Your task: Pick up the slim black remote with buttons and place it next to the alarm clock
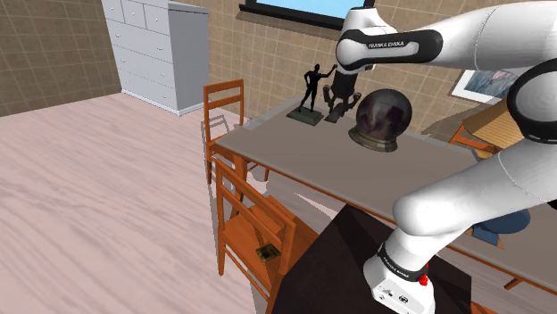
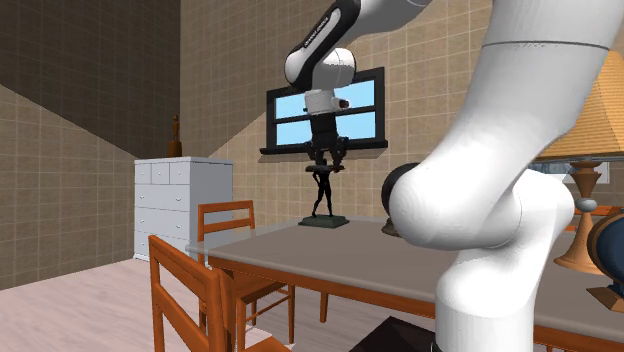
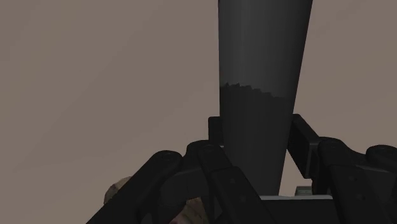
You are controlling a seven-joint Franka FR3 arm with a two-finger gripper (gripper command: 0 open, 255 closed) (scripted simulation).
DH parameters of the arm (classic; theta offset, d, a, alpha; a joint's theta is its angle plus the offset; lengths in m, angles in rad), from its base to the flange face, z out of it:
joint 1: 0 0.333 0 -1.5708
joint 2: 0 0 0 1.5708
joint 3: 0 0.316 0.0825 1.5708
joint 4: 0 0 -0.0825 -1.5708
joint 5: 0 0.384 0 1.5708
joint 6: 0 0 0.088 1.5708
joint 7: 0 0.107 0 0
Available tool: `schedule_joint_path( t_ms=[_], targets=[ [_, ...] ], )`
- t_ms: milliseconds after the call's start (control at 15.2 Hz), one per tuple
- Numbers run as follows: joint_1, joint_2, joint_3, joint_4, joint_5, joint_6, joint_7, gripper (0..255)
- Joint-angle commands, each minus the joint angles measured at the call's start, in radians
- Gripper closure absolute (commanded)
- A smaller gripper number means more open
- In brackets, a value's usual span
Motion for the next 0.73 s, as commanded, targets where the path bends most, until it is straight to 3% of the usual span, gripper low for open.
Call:
schedule_joint_path(
  t_ms=[0, 660],
  targets=[
    [-0.010, -0.051, -0.033, -0.049, -0.001, 0.005, -0.044, 255],
    [-0.076, -0.275, -0.214, -0.232, -0.057, 0.001, -0.265, 255]
  ],
)
